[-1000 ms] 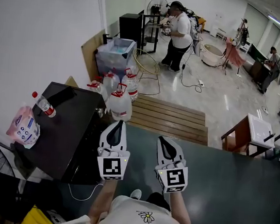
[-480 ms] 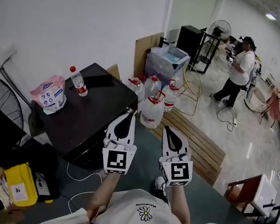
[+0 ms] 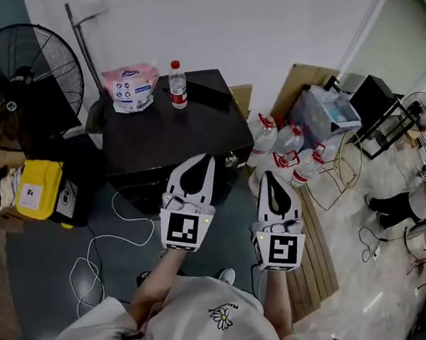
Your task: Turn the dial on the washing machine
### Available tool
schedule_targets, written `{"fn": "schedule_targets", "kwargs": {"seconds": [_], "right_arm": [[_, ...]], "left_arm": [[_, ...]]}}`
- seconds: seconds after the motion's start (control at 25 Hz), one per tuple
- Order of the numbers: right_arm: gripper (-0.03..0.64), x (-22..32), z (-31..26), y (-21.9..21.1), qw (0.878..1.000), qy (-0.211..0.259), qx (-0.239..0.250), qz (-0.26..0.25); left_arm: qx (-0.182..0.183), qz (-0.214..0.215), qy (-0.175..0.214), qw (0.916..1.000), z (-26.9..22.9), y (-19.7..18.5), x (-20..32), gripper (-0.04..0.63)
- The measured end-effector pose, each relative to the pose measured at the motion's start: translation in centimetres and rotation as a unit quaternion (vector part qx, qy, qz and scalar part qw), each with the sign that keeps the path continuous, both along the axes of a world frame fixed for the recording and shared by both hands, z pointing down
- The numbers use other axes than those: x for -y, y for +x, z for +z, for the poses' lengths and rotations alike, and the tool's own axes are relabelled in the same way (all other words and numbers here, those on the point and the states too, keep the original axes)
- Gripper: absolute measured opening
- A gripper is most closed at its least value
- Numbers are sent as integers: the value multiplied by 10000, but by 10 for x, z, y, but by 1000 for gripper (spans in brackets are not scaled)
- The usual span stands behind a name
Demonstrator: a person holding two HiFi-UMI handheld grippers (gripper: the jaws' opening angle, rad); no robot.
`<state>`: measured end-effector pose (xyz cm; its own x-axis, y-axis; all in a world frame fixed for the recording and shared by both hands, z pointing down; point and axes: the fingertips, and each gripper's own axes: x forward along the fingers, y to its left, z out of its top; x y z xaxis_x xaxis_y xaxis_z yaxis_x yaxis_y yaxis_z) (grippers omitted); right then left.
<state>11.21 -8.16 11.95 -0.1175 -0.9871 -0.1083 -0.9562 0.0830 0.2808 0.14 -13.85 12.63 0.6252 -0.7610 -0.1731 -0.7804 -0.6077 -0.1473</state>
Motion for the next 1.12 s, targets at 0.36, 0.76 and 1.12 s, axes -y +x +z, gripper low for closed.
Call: {"fn": "schedule_targets", "kwargs": {"seconds": [0.36,0.76,1.12], "right_arm": [[3,-5,8,10,9963,68,-93,-852],[3,-24,28,20,9928,-32,180,-1183],[3,-35,37,7,9943,-8,493,-943]], "left_arm": [[47,-912,-58,9958,11,9,-26,-2],[251,-1340,-163,9905,25,11,-62,-2],[372,-1356,-269,9897,40,-14,-83,-2]]}}
